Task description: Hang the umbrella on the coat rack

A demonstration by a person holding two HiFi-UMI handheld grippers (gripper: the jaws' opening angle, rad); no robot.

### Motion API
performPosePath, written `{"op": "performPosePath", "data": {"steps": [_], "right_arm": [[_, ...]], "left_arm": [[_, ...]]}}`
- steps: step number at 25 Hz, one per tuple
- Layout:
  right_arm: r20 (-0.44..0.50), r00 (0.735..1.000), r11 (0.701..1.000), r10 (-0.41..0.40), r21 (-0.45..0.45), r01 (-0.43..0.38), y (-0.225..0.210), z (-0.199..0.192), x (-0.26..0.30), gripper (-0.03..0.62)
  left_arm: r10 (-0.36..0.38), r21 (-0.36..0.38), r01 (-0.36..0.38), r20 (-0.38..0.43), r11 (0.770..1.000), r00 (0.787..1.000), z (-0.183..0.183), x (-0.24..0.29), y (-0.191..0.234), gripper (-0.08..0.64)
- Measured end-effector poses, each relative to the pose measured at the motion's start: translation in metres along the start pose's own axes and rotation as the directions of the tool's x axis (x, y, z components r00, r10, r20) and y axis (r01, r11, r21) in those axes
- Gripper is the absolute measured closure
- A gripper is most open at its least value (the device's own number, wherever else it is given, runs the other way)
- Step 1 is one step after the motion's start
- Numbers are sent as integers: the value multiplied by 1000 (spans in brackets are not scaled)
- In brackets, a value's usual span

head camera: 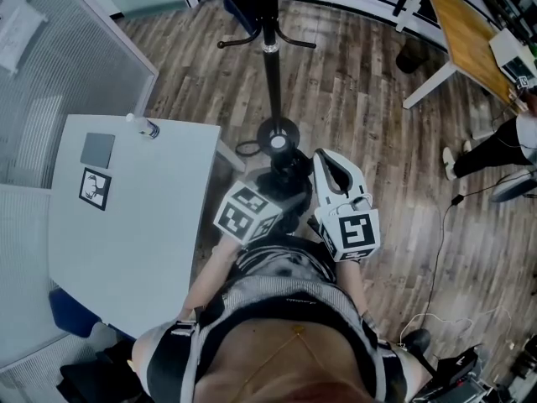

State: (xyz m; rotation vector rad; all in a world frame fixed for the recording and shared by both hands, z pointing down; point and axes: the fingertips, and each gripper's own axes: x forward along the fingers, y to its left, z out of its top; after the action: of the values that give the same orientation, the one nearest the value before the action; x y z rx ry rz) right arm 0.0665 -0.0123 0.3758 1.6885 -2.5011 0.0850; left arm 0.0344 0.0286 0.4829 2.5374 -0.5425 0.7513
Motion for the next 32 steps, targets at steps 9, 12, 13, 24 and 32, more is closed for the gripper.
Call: {"op": "performPosePath", "data": {"steps": [9,12,13,24,32], "right_arm": [[-7,1000,1000,1,0,-1,-13,0,35,588],[-6,1000,1000,-2,-1,2,-18,0,46,588],[-6,1000,1000,-1,-3,1,-19,1,49,589],[-17,1000,1000,-5,-4,5,-36,1,84,589],[-26,999,999,-35,-6,35,-54,1,105,589]], "left_arm": [[-6,0,6,-3,1000,1000,14,12,30,298],[-7,-4,7,-5,1000,1000,18,15,40,298],[-7,-6,7,-7,1000,1000,19,16,43,298],[-6,-6,6,-18,1000,1000,36,30,77,299],[-26,16,27,-35,1000,999,49,43,98,299]]}}
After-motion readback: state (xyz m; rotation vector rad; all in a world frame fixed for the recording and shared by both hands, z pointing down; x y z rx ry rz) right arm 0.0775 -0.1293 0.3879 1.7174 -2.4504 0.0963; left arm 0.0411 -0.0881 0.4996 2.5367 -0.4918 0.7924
